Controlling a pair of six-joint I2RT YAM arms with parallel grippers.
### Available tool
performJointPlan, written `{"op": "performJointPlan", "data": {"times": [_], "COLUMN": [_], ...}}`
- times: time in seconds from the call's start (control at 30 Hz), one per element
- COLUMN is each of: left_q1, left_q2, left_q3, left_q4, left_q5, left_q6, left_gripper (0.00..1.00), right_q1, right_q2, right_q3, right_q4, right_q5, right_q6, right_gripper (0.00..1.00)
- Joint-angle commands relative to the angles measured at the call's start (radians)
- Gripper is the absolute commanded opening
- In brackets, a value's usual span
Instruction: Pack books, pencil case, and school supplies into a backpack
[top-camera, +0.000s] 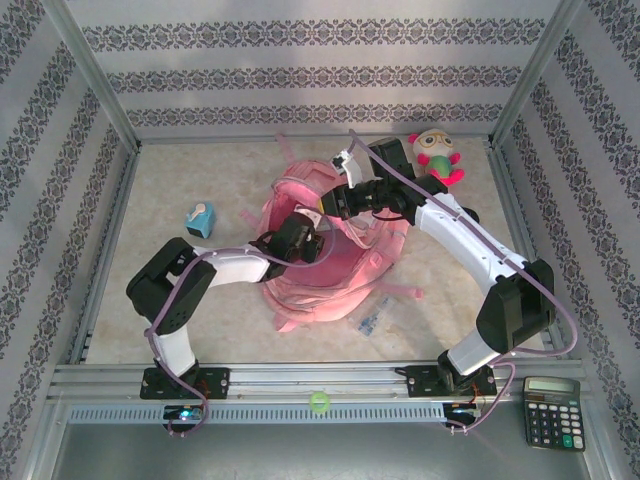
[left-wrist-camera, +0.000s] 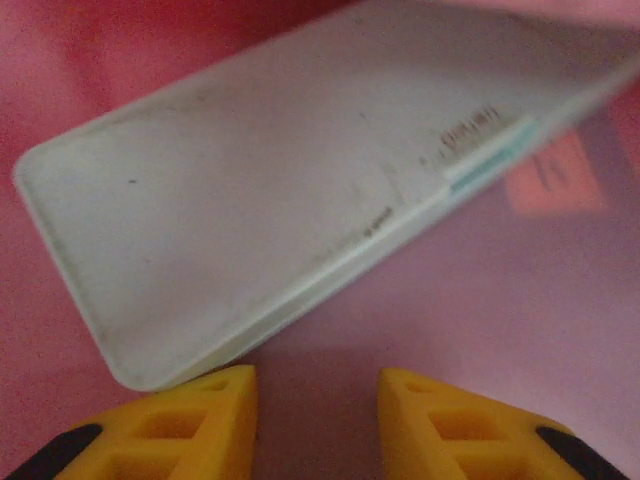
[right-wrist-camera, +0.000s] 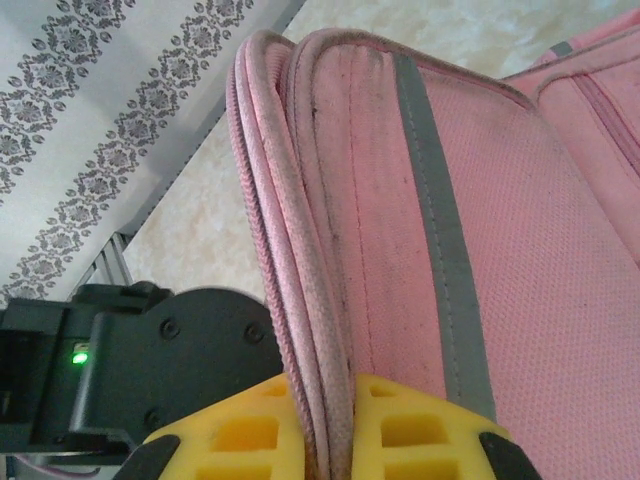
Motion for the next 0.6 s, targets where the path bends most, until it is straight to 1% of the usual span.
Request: {"op": "performJointPlan", "data": {"times": [0.0,0.1,0.2,0.3,0.33,0.4,0.5,0.57], "left_q1": [0.051,0.069,0.071,0.071,0.070,0.071,0.080,0.115], "left_q2": [0.015,0.000,-0.058,-0.167,-0.217,-0.310,-0.444,-0.500], "left_q3": [0.046,0.051,0.029,-0.022,-0.041,-0.060,-0.035,-0.001], "left_q4": [0.096,0.099,0.085,0.028,-0.001,-0.102,-0.344,-0.481], "left_q5": [-0.047,-0.033,0.011,0.074,0.086,0.059,-0.064,-0.115], "left_q6": [-0.036,-0.026,-0.014,-0.041,-0.054,-0.087,-0.121,-0.146], "left_gripper": [0.37,0.39,0.43,0.50,0.55,0.62,0.76,0.82], "right_q1": [-0.005,-0.021,-0.044,-0.058,-0.060,-0.061,-0.062,-0.062], "right_q2": [-0.076,-0.082,-0.086,-0.091,-0.092,-0.091,-0.087,-0.081], "right_q3": [-0.006,-0.020,-0.035,-0.042,-0.045,-0.047,-0.049,-0.049], "right_q4": [0.072,0.079,0.097,0.106,0.108,0.106,0.108,0.113], "right_q5": [-0.089,-0.069,-0.053,-0.035,-0.028,-0.022,-0.020,-0.021], "right_q6": [0.005,0.022,0.048,0.058,0.056,0.052,0.053,0.060], "right_gripper": [0.00,0.00,0.00,0.00,0.00,0.00,0.00,0.00]}}
